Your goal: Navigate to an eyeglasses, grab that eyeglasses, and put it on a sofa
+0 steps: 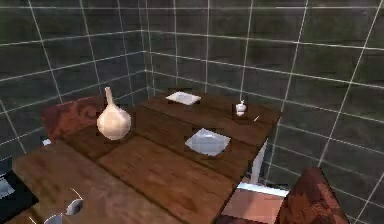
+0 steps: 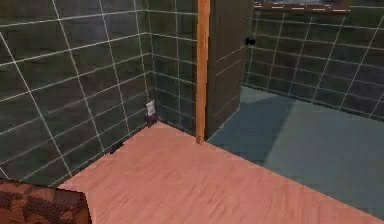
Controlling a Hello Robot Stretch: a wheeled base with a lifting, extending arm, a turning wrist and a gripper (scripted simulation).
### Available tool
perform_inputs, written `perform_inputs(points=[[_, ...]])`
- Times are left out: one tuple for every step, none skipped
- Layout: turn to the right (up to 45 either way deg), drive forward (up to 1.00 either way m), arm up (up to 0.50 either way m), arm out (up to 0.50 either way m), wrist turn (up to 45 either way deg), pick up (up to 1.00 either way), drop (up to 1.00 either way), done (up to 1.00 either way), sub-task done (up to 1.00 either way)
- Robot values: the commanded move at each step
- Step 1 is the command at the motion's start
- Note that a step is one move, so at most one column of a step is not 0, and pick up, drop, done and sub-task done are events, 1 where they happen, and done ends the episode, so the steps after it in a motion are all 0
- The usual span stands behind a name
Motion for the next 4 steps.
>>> perform_inputs(points=[[-45.0, 0.00, 0.00, 0.00, 0.0, 0.00, 0.00, 0.00, 0.00], [-45.0, 0.00, 0.00, 0.00, 0.0, 0.00, 0.00, 0.00, 0.00], [-36.0, 0.00, 0.00, 0.00, 0.0, 0.00, 0.00, 0.00, 0.00], [0.0, 0.00, 0.50, 0.00, 0.0, 0.00, 0.00, 0.00, 0.00]])
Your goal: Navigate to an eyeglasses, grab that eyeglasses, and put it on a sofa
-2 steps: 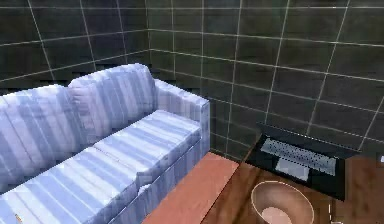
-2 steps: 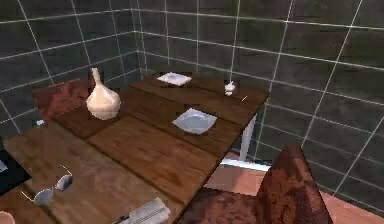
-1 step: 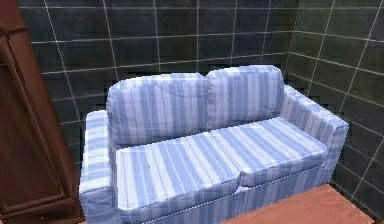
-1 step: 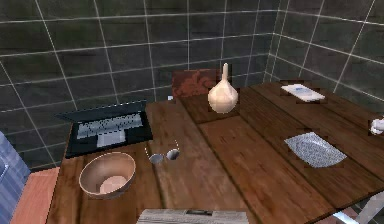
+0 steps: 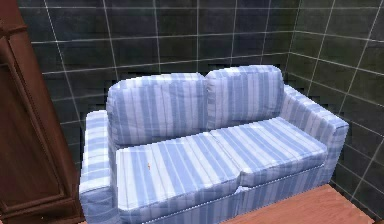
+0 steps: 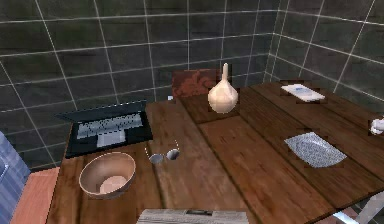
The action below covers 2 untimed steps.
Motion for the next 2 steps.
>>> perform_inputs(points=[[0.0, 0.00, 0.38, 0.00, 0.0, 0.00, 0.00, 0.00, 0.00], [0.0, 0.00, 0.00, 0.38, 0.0, 0.00, 0.00, 0.00, 0.00]])
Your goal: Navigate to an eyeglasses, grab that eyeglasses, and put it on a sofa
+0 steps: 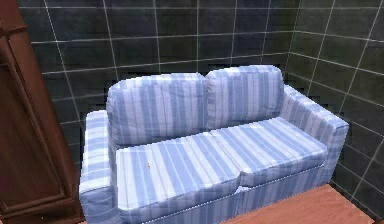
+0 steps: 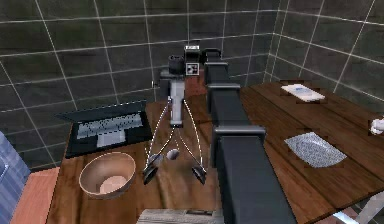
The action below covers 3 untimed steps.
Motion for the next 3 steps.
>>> perform_inputs(points=[[0.0, 0.00, 0.00, 0.00, 45.0, 0.00, 0.00, 0.00, 0.00], [0.0, 0.00, 0.00, 0.00, 45.0, 0.00, 0.00, 0.00, 0.00], [0.0, 0.00, 0.00, 0.00, 42.0, 0.00, 0.00, 0.00, 0.00]])
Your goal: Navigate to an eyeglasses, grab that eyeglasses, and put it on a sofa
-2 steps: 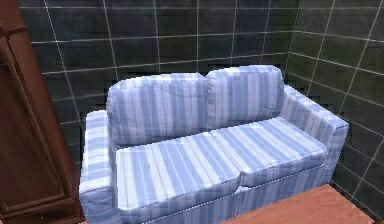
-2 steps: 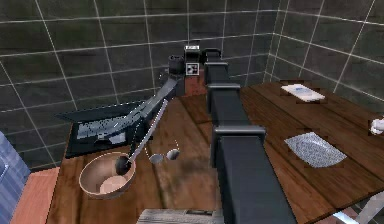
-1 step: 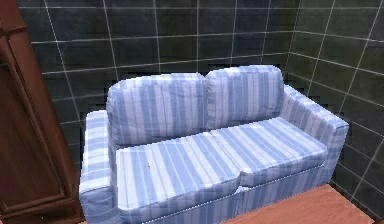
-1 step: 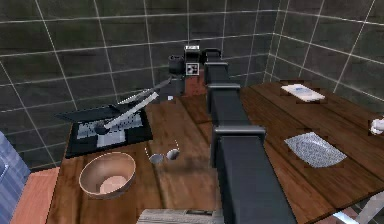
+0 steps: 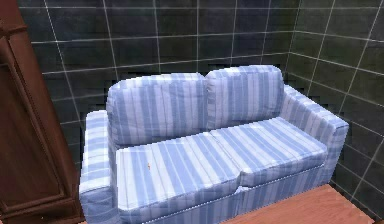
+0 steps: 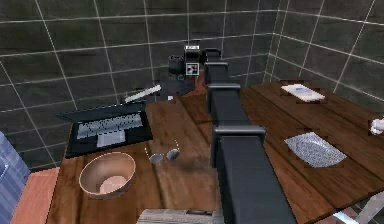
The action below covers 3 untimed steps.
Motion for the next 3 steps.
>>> perform_inputs(points=[[0.0, 0.00, -0.30, 0.00, 0.0, 0.00, 0.00, 0.00, 0.00], [0.0, 0.00, 0.00, 0.00, 0.0, 1.00, 0.00, 0.00, 0.00], [0.0, 0.00, 0.10, 0.00, 0.0, 0.00, 0.00, 0.00, 0.00]])
